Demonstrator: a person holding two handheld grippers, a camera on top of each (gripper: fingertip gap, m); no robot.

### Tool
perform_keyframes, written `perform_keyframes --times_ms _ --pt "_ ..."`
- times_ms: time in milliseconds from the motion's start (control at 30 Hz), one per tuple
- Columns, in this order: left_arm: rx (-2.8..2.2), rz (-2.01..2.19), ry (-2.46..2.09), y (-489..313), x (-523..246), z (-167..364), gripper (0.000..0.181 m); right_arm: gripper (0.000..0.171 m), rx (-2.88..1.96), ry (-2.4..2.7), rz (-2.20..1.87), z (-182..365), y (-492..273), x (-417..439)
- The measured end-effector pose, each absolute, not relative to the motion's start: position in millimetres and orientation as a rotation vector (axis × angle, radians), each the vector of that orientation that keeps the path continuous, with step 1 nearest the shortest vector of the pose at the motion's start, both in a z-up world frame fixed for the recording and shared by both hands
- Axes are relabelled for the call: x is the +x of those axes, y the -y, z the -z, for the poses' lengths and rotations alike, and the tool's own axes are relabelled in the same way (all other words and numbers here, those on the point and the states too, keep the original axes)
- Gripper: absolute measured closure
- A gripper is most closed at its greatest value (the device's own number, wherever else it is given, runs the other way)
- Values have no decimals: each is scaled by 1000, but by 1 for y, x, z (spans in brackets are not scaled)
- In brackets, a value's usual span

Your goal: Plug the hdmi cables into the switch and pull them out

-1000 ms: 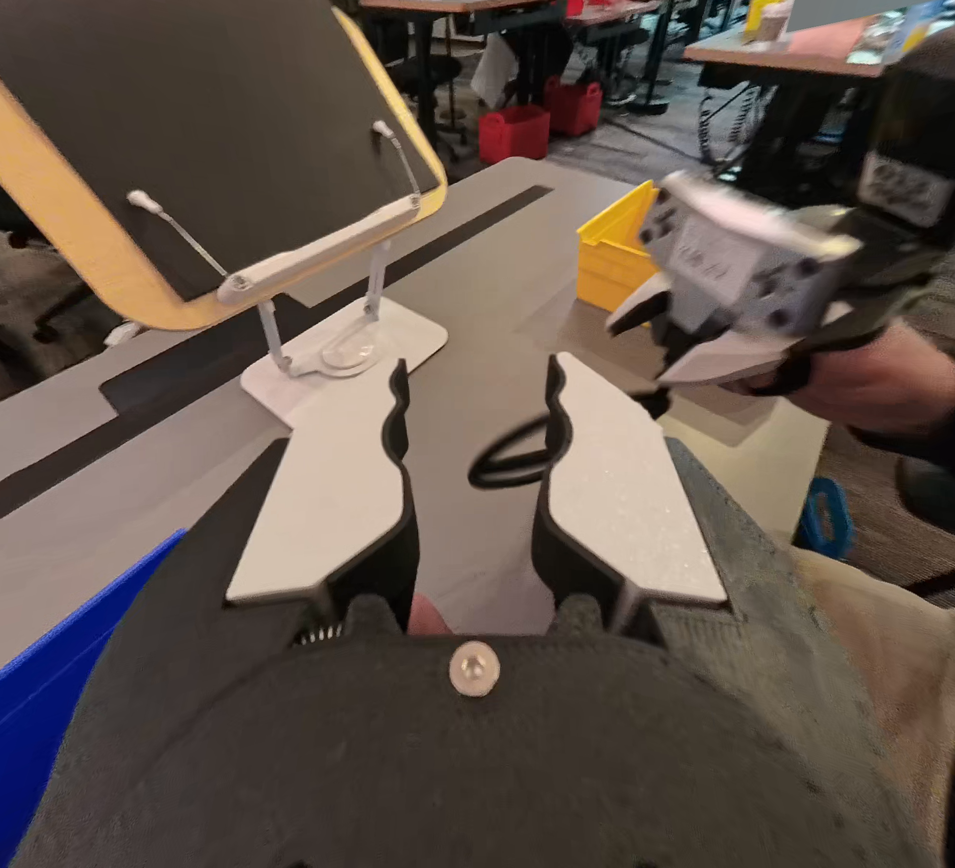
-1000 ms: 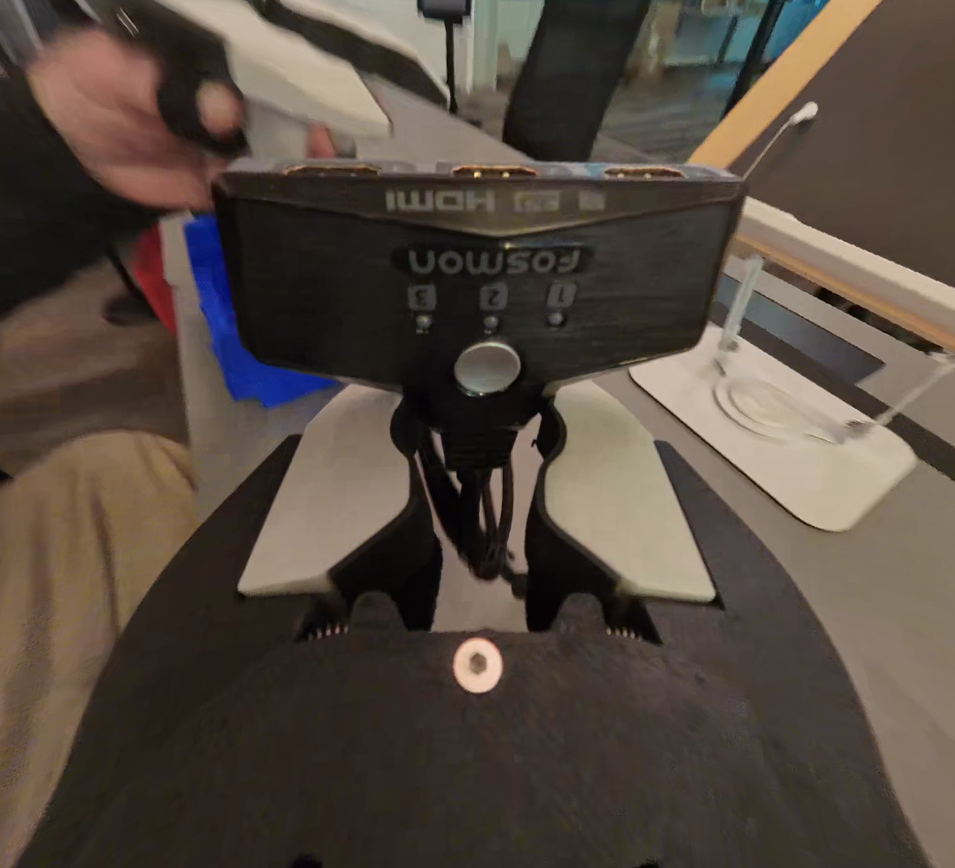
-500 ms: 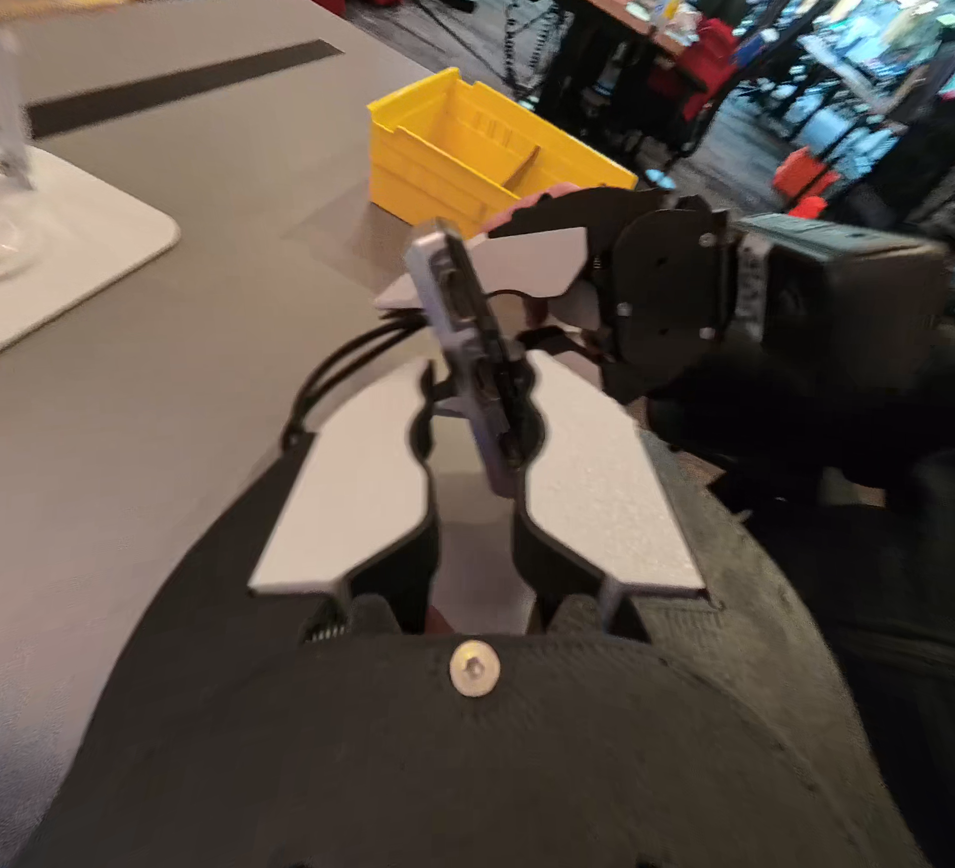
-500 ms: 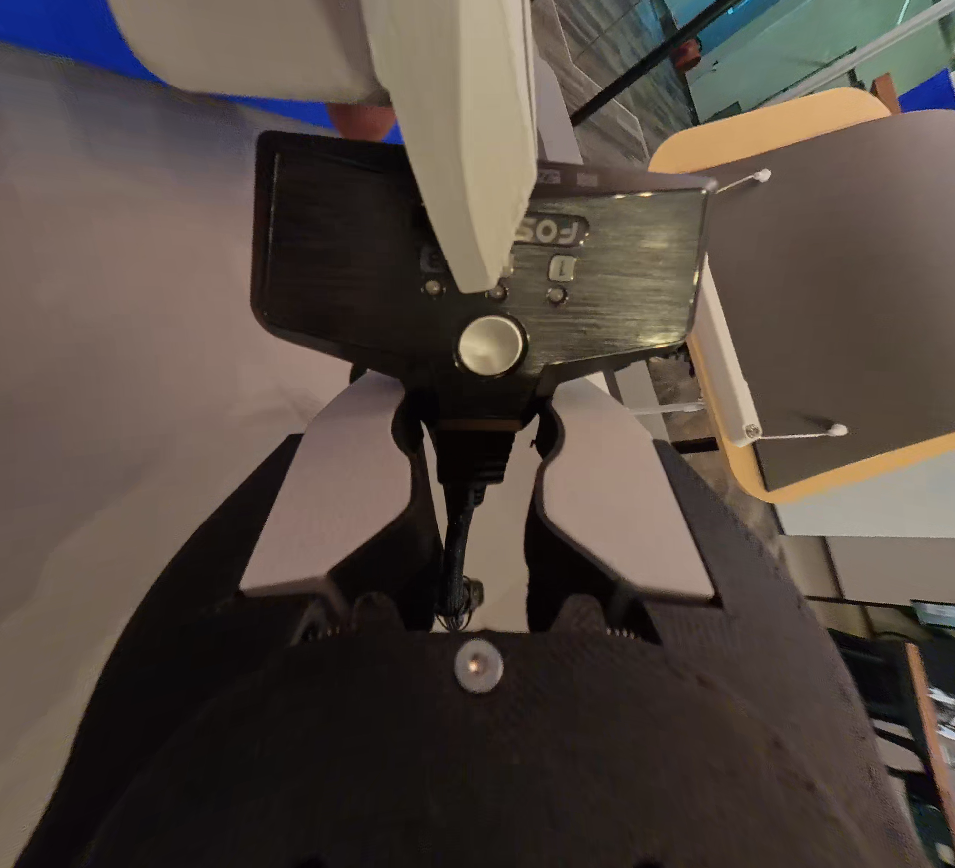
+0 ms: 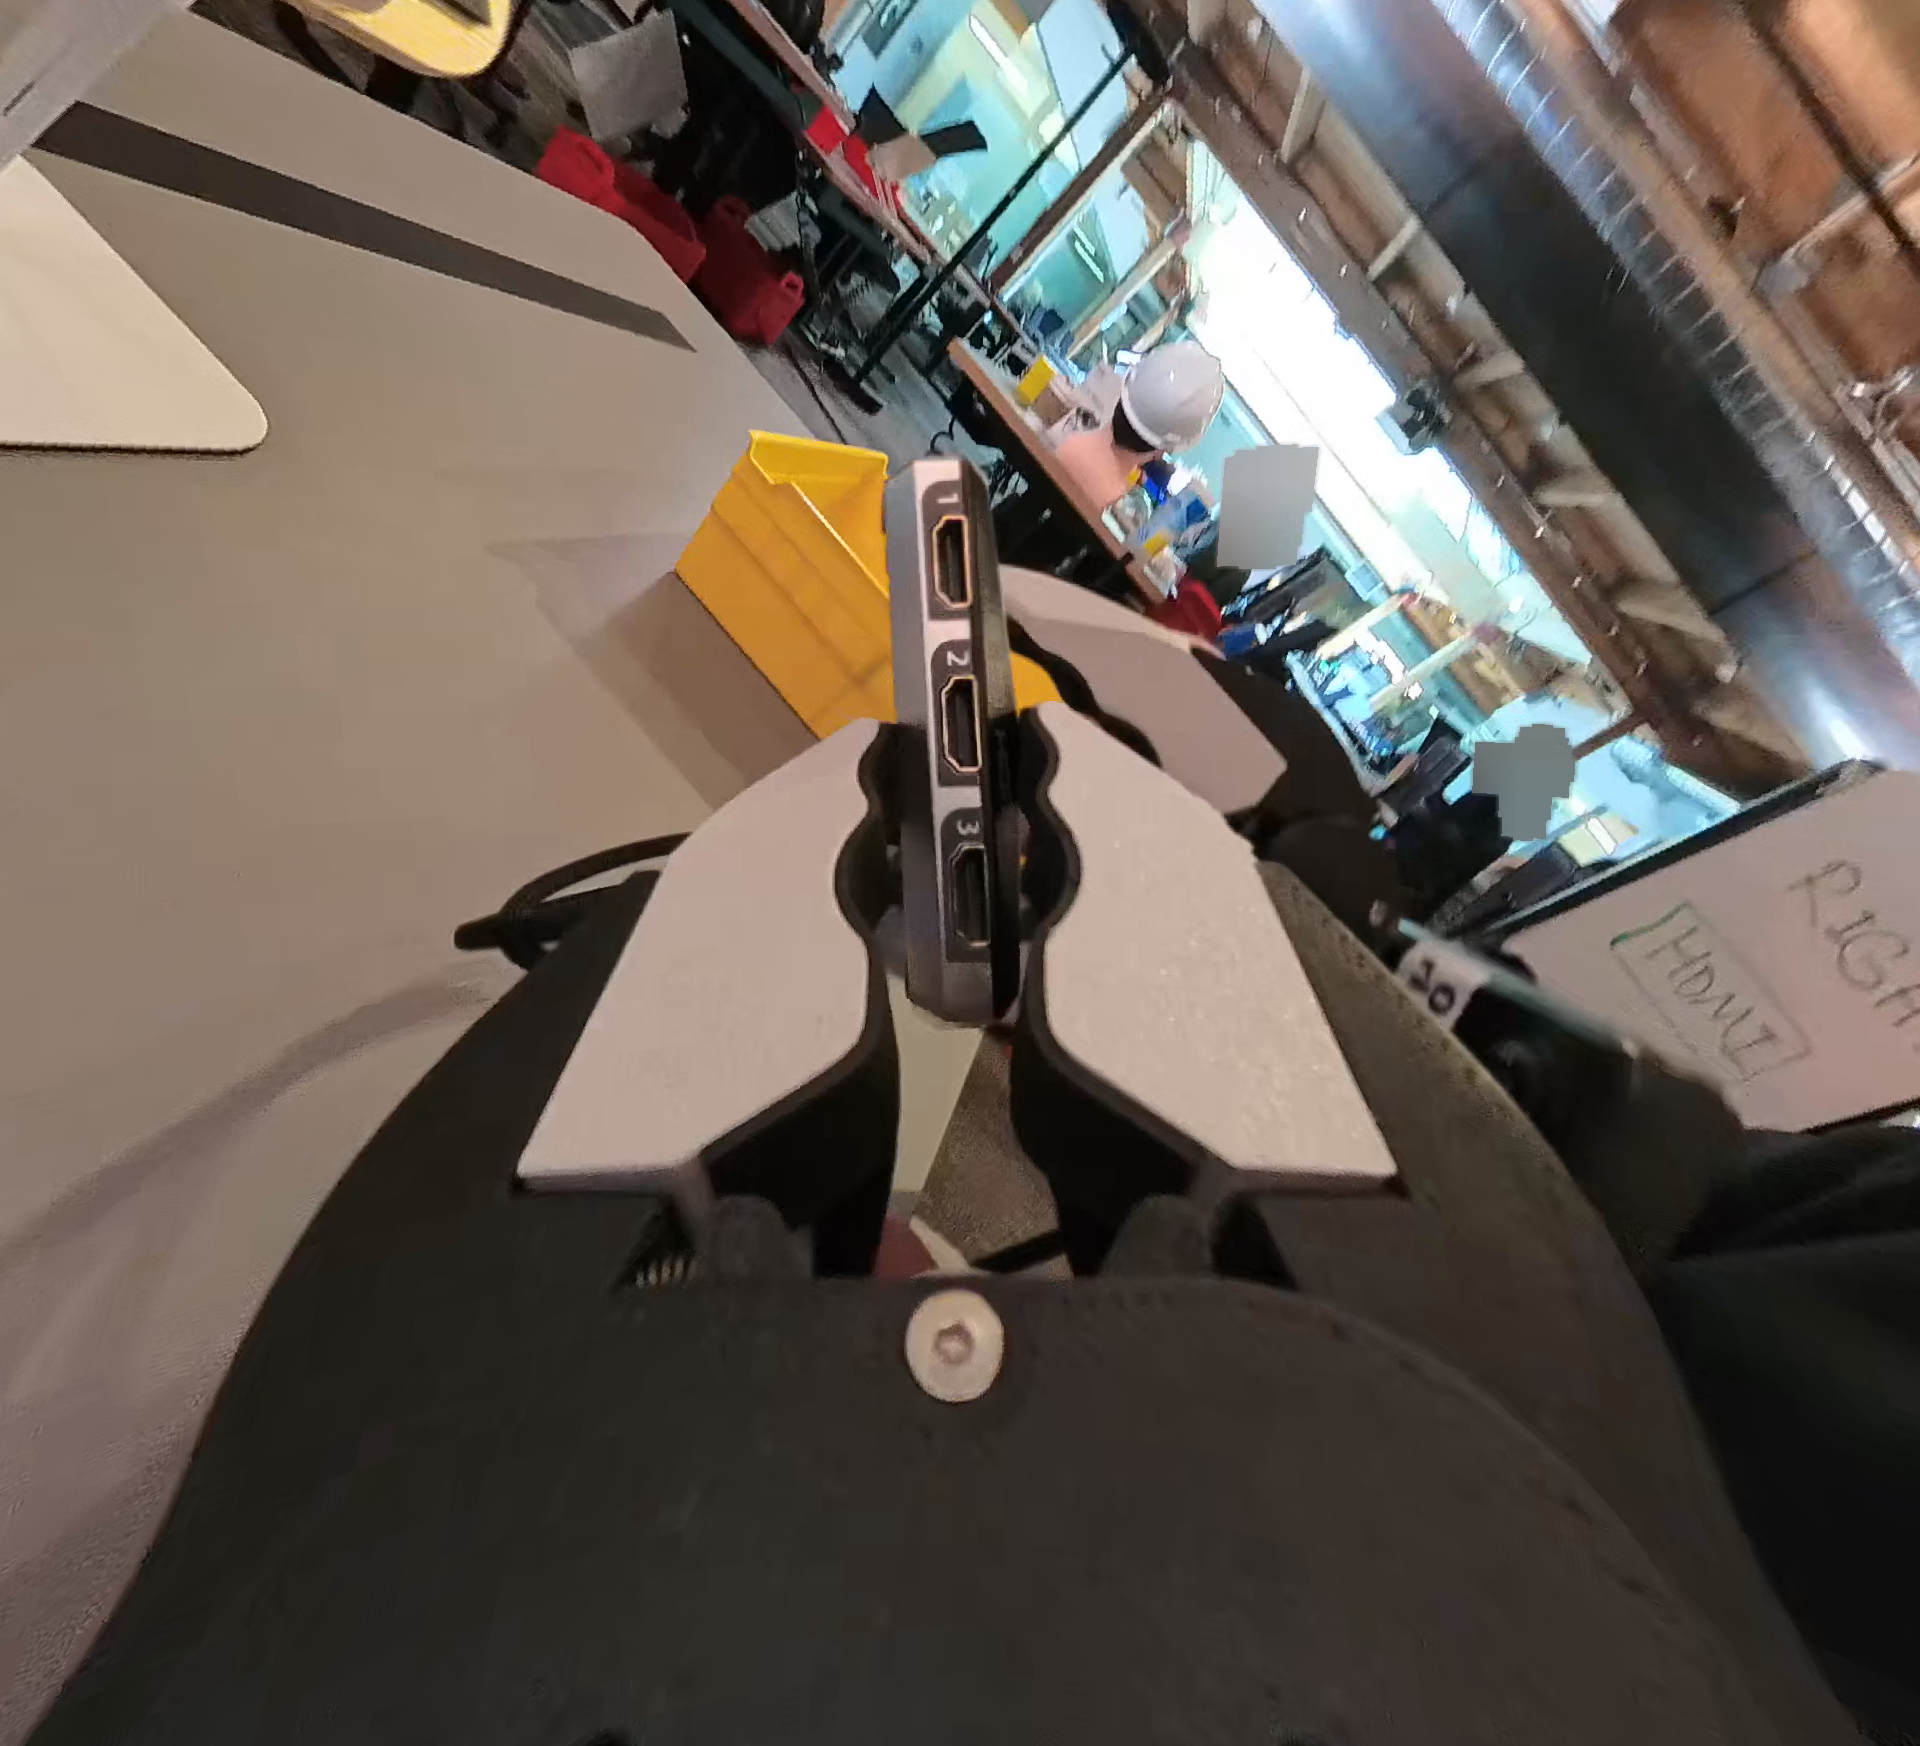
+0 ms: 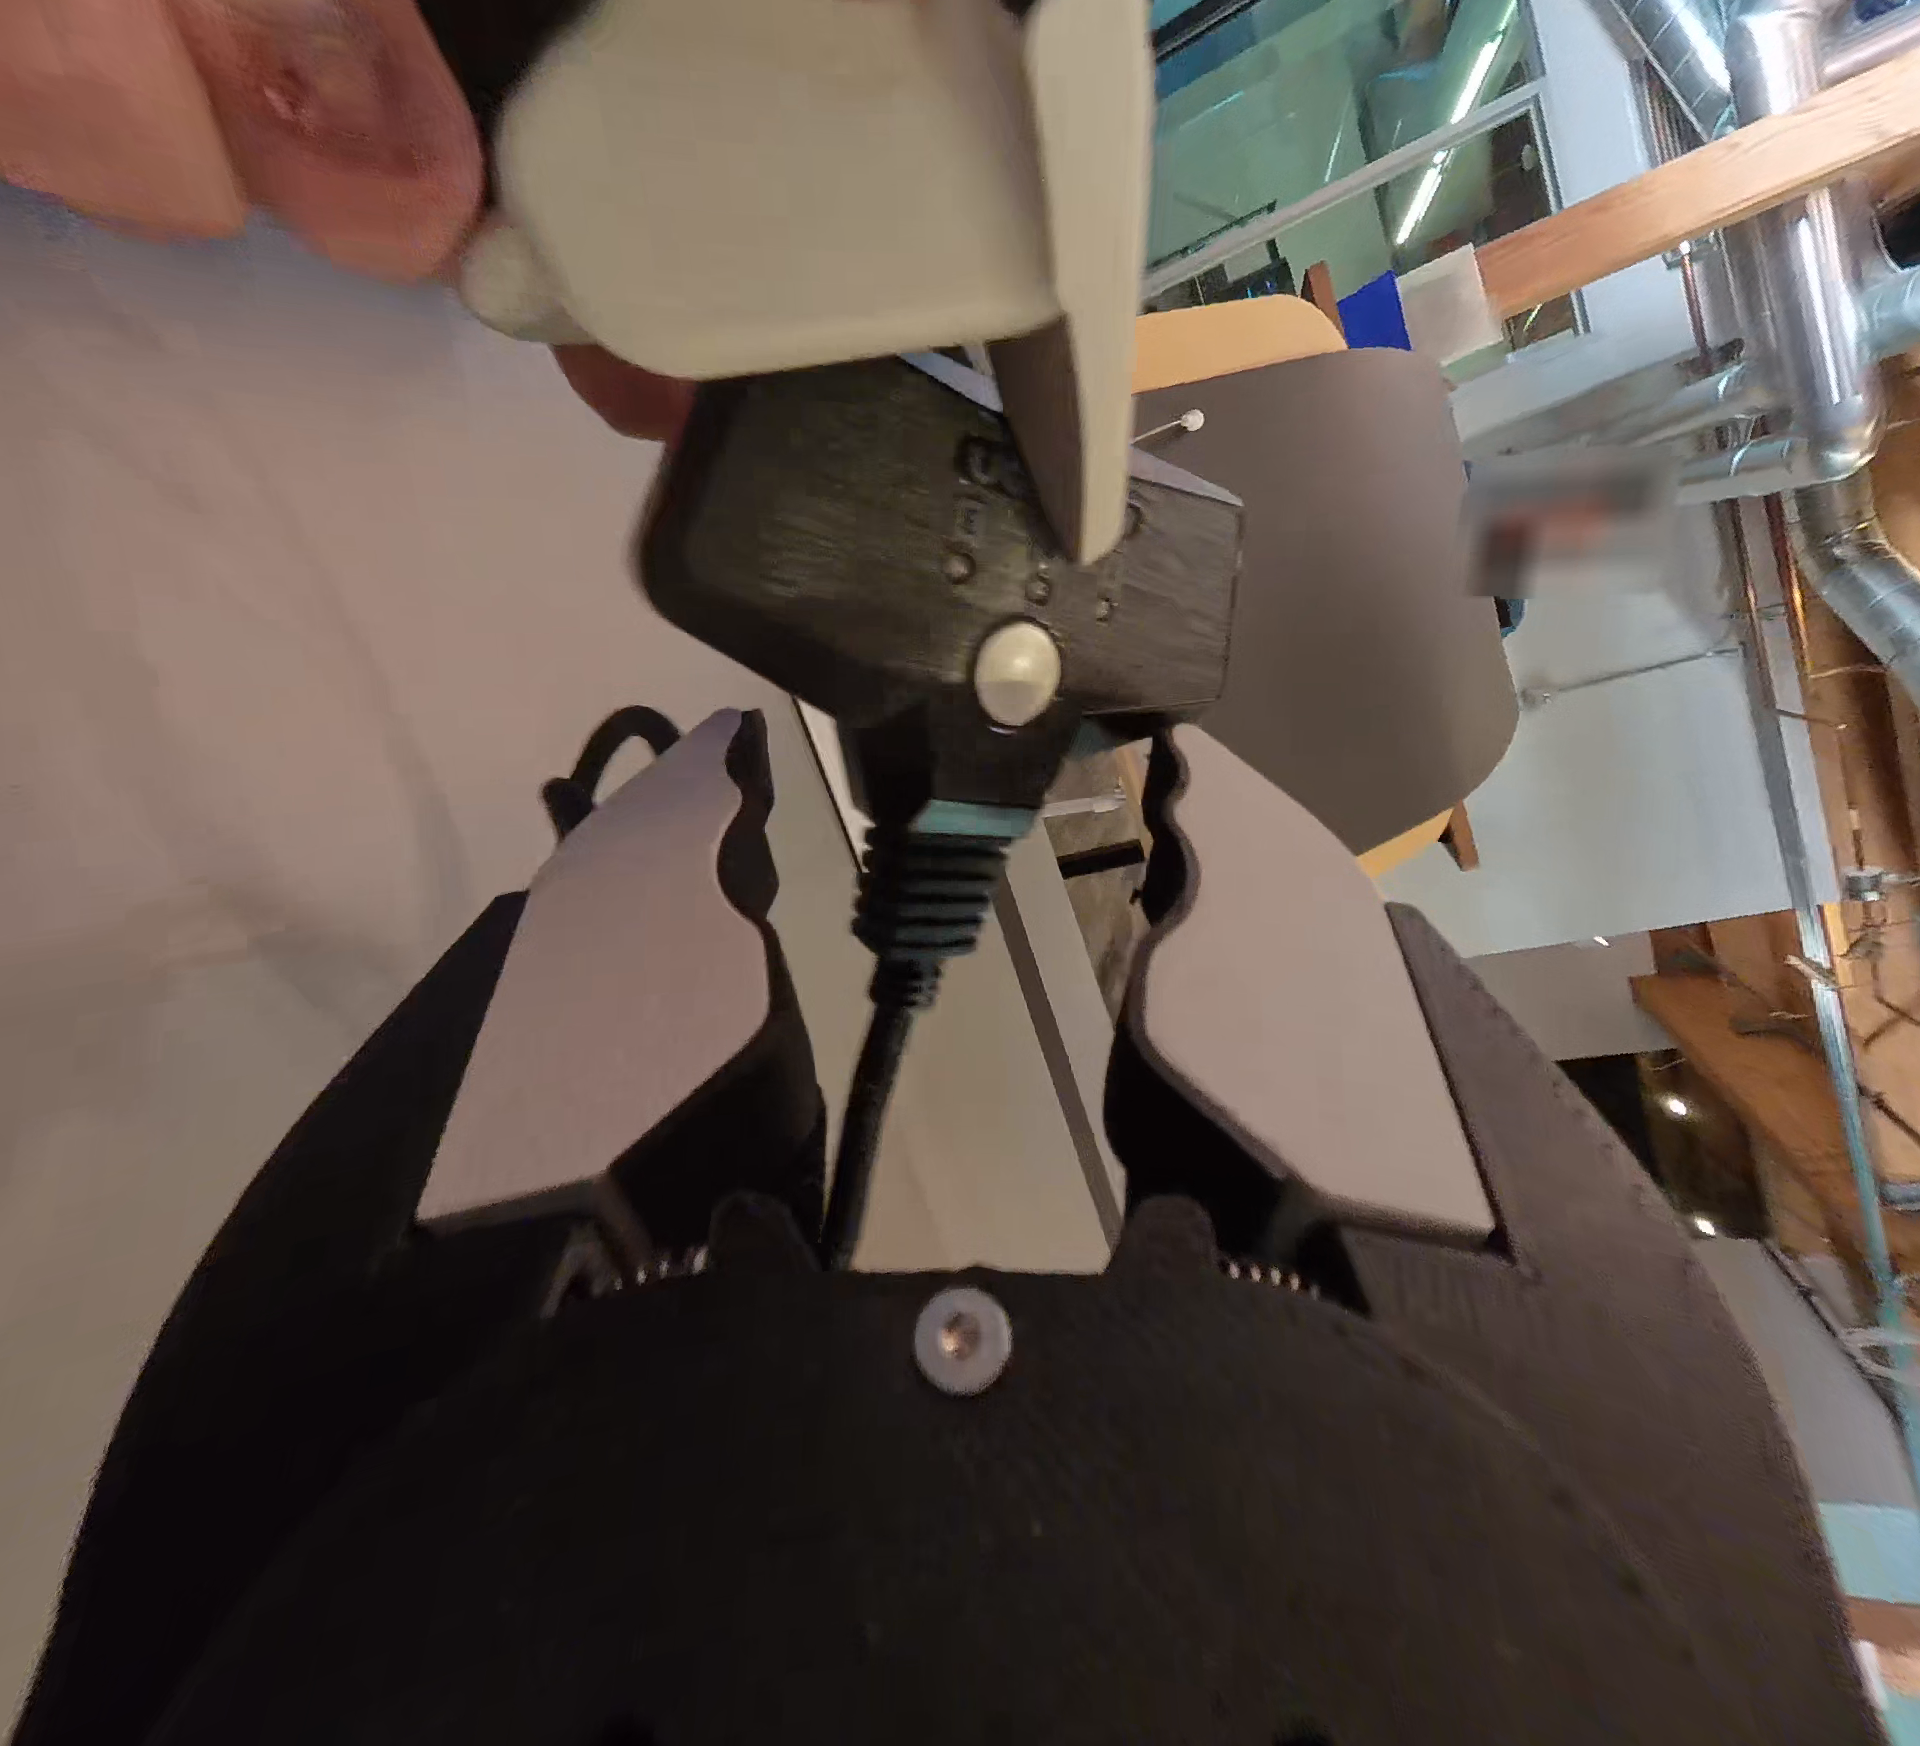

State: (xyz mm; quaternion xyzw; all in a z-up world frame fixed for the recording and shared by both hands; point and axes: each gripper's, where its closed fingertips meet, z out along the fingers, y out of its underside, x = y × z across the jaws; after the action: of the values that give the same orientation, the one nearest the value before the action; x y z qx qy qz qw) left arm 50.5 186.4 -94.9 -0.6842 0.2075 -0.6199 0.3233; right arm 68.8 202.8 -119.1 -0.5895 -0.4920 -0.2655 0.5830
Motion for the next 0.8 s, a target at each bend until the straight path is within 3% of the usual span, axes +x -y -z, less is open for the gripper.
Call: perform_keyframes --times_ms 167,433,667,800 --pt "-1812 1693 -408 -187 50 92 160 138 -1345 1127 702 111 -204 72" --pt "-1719 1383 -740 -184 46 80 146 139 -1512 1157 404 126 -203 78" --pt "-1310 409 -1396 -182 33 93 131 140 -1619 1285 99 150 -193 74" --pt "-1046 128 -1595 -170 31 100 131 140 -1633 1387 33 163 -185 68"
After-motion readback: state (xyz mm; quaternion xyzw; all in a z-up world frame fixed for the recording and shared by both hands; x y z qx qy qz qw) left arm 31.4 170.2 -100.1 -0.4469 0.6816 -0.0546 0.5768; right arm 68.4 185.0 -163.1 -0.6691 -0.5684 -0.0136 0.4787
